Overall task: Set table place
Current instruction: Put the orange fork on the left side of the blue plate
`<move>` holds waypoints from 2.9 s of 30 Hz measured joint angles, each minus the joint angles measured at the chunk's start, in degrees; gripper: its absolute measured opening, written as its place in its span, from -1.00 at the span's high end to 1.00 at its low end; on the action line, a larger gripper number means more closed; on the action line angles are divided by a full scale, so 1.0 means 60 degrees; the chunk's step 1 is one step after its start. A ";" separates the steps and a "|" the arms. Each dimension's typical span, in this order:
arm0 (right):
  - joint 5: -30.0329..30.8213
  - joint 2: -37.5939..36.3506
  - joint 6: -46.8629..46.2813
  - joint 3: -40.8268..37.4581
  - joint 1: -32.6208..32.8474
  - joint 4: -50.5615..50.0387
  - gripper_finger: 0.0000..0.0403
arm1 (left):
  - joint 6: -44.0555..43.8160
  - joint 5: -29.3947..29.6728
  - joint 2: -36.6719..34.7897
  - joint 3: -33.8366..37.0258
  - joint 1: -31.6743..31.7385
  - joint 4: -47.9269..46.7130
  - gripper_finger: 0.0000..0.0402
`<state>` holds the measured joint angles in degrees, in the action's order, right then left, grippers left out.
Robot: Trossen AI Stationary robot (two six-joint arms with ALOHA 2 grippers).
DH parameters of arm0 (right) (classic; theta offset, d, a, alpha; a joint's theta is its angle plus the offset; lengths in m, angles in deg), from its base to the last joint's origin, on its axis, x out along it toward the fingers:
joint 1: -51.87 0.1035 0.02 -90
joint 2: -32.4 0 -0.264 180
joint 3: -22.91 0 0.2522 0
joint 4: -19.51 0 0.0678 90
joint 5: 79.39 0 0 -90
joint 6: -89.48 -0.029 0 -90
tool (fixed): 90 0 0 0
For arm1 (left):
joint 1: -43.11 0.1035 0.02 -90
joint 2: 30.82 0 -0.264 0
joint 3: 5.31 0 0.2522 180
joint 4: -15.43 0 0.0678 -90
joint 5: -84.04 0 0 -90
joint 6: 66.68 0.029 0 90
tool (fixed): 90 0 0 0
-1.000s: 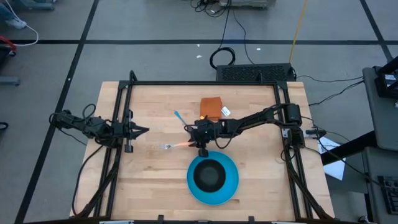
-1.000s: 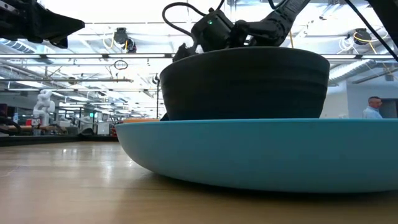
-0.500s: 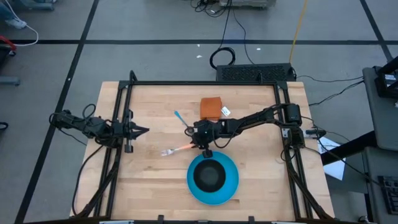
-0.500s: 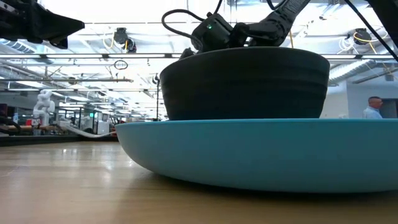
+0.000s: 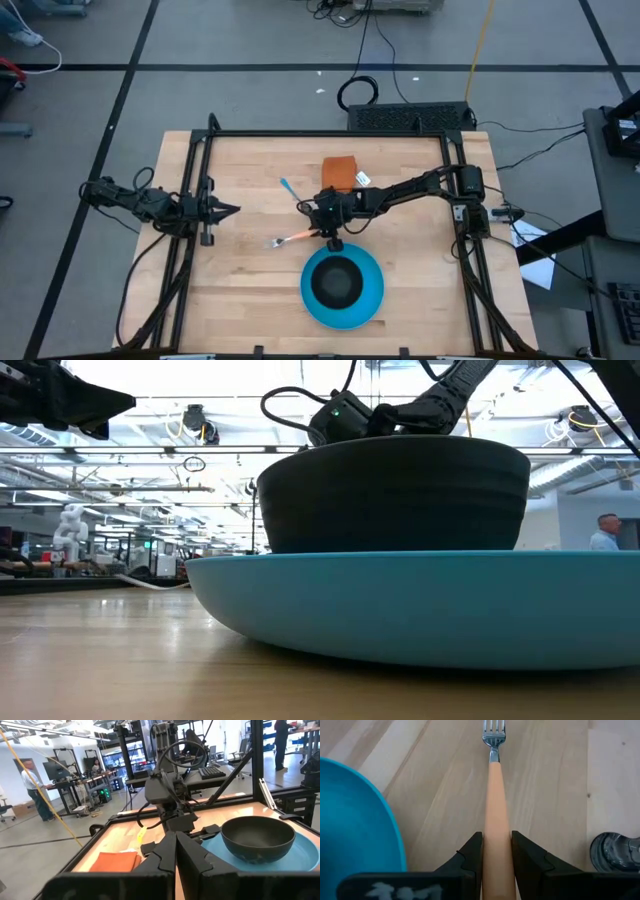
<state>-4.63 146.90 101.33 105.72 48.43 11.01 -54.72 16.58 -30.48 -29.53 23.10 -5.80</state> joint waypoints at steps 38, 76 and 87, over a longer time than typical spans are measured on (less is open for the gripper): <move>-0.0535 -0.0058 0.0977 -0.0029 -0.0403 -0.0600 0.68 | -0.0083 0.0002 0.0000 0.0000 0.0000 -0.0319 0.92; -0.1730 -0.0060 0.3125 -0.0036 -0.1095 -0.2016 0.43 | -0.0088 -0.0005 0.0000 0.0000 0.0000 -0.0381 0.92; -0.1674 -0.0168 0.2615 -0.0036 -0.1099 -0.0910 0.41 | -0.0715 -0.0012 0.0007 0.0000 0.0000 -0.0414 0.92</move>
<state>-14.67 145.89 117.02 105.51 41.83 5.56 -59.01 16.50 -30.44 -29.53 23.10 -8.29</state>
